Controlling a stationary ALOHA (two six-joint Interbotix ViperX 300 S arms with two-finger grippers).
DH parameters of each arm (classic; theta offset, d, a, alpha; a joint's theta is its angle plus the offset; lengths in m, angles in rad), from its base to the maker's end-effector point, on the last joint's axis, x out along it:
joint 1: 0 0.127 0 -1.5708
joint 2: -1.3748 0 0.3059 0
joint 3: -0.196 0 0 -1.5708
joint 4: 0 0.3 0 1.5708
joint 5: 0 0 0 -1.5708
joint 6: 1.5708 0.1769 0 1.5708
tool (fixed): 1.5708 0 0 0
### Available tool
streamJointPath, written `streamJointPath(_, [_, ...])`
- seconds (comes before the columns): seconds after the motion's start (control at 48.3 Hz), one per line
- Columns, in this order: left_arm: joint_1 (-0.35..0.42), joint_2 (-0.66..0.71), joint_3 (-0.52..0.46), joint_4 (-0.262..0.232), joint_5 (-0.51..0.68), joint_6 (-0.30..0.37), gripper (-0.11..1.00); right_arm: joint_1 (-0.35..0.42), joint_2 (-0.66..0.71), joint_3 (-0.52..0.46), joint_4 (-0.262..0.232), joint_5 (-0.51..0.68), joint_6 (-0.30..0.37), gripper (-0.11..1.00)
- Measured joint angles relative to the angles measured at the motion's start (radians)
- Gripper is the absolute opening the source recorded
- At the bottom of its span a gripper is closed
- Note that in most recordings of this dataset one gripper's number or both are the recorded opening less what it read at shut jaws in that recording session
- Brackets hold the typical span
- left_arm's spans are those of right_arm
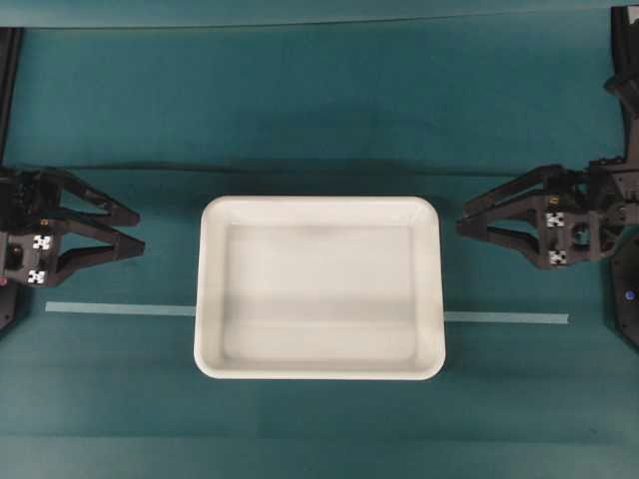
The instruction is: Lift the white case with both hands.
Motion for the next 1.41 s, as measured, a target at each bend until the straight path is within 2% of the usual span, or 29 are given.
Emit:
streamJointPath(0.269, [-0.002,-0.034,-0.02,0.0,0.0,0.172,0.95,0.0,-0.077,0.0,-0.002,-0.009,-0.095,0.89])
streamJointPath(0.414, [0.0,-0.072,-0.032,0.0,0.0,0.273,0.95,0.0,-0.118,0.0,-0.015,-0.011,-0.179,0.89])
streamJointPath(0.559, [0.0,-0.114,-0.041,0.0,0.0,0.336,0.95,0.003,-0.163,-0.003,-0.034,-0.009,-0.301,0.89])
streamJointPath(0.85, [0.0,-0.213,-0.063,0.0,0.0,0.417,0.95,0.005,-0.244,-0.023,-0.048,-0.011,-0.578,0.89])
streamJointPath(0.953, [0.0,-0.249,-0.072,0.0,0.0,0.469,0.95,0.005,-0.272,-0.032,-0.046,-0.011,-0.649,0.89])
streamJointPath(1.14, [0.0,-0.285,-0.087,0.0,0.002,0.563,0.95,0.006,-0.295,-0.043,-0.048,-0.006,-0.66,0.89])
streamJointPath(1.409, [0.0,-0.287,-0.087,0.0,0.002,0.572,0.95,0.008,-0.295,-0.043,-0.046,0.008,-0.66,0.89])
